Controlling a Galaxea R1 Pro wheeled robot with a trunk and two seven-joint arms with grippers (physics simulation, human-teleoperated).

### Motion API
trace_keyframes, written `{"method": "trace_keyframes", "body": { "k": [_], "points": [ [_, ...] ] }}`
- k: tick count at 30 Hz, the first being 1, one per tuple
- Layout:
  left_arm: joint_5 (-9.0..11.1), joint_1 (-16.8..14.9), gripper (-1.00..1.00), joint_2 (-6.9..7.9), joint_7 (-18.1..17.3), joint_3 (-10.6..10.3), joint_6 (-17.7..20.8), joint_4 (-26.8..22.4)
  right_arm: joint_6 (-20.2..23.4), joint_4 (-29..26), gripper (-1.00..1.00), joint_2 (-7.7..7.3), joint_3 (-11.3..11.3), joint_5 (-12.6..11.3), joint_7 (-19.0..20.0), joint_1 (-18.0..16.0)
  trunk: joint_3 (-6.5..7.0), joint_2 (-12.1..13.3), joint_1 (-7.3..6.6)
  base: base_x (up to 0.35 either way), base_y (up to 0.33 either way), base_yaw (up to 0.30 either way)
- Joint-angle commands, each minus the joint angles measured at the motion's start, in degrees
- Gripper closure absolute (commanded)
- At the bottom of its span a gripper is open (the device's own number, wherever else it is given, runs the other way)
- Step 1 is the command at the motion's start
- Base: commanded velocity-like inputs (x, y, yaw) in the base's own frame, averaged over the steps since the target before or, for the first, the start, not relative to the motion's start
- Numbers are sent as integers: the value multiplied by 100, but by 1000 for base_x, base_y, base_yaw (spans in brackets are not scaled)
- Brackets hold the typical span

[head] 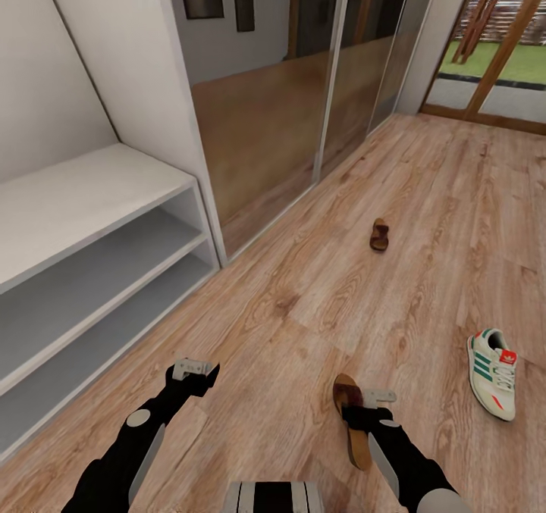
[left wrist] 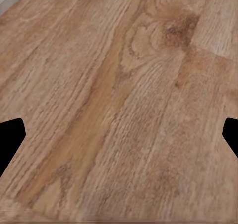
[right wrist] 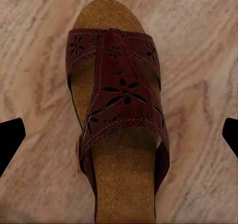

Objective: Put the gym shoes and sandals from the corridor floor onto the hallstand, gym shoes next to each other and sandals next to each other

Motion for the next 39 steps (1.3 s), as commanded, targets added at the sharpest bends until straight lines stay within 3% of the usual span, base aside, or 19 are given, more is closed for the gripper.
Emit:
{"method": "trace_keyframes", "body": {
  "k": [1,13,36,39],
  "points": [
    [-3,-1,-100,4,-10,-6,16,-6,31,-13,-100,1,8,-33,-29,0,-27,-3,1,0,0,0],
    [-3,-1,-100,7,-10,-2,16,-6,48,-74,-100,6,15,-24,-33,0,-311,-19,32,0,0,0],
    [-3,-1,-100,-11,-10,-6,10,-9,14,-90,-100,10,25,-41,-21,0,-1017,-50,91,0,0,0],
    [-3,-1,-100,-12,-10,-10,2,-7,-130,-88,-100,6,25,-34,-21,0,-1036,-50,91,0,0,0]
  ]
}}
